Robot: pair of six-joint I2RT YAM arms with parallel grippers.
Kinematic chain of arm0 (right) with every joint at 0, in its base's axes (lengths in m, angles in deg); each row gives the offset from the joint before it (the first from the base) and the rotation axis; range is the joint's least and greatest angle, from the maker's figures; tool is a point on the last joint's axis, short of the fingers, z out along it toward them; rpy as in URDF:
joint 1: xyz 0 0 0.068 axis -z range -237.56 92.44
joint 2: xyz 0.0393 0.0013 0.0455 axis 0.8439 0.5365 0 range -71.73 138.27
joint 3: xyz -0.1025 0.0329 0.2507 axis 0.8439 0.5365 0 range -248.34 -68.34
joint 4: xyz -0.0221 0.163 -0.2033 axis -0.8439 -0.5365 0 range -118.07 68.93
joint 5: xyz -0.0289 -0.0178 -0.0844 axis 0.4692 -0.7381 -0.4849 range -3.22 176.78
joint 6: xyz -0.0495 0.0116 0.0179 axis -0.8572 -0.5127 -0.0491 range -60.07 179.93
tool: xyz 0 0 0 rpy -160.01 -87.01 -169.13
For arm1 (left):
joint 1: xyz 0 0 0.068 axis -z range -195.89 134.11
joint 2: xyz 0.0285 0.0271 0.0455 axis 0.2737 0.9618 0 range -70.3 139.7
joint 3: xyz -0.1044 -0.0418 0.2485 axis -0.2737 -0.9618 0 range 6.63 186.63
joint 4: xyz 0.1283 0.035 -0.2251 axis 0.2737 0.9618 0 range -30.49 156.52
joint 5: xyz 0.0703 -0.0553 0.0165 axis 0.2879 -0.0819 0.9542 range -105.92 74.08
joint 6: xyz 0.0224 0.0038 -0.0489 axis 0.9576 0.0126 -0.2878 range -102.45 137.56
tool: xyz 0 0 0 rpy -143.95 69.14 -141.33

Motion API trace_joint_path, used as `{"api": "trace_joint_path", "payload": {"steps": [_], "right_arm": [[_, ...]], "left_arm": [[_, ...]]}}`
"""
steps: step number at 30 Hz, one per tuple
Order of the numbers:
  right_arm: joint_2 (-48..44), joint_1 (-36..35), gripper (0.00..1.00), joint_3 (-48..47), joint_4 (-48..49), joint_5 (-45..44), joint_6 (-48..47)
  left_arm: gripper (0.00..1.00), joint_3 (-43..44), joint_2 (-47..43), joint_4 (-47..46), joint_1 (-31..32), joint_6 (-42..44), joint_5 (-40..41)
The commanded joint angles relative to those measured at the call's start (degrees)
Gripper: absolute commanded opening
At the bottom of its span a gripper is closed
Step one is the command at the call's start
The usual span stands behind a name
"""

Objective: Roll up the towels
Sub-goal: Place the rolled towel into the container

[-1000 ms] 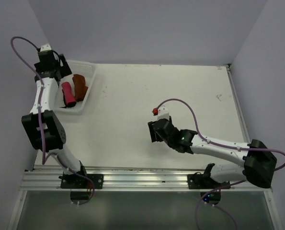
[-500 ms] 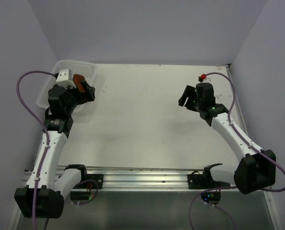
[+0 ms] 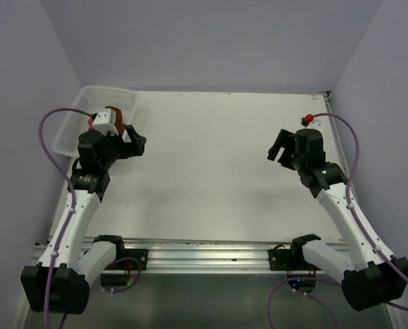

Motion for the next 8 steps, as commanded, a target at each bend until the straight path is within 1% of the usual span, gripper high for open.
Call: {"api": "trace_joint_path", "payload": {"steps": [1, 3, 6, 8], "right_arm": [[-2.4, 0.1, 0.82, 1.5, -2.4, -2.1, -0.8], [-2.3, 0.0, 0.82, 1.7, -2.5, -2.2, -0.7], [-2.0, 0.0, 0.80, 1.7, -2.3, -1.4, -1.0], [-2.0, 0.0, 0.82, 1.6, -2.3, -2.3, -0.3]], "left_arm": [[1.00, 0.7, -2.0, -2.5, 0.3, 0.3, -0.3], [1.00, 0.6, -2.4, -2.5, 0.3, 0.3, -0.1], [1.00, 0.4, -2.2, -2.5, 0.3, 0.4, 0.2], [1.00, 0.4, -2.1, -2.6, 0.3, 0.4, 0.3]]}}
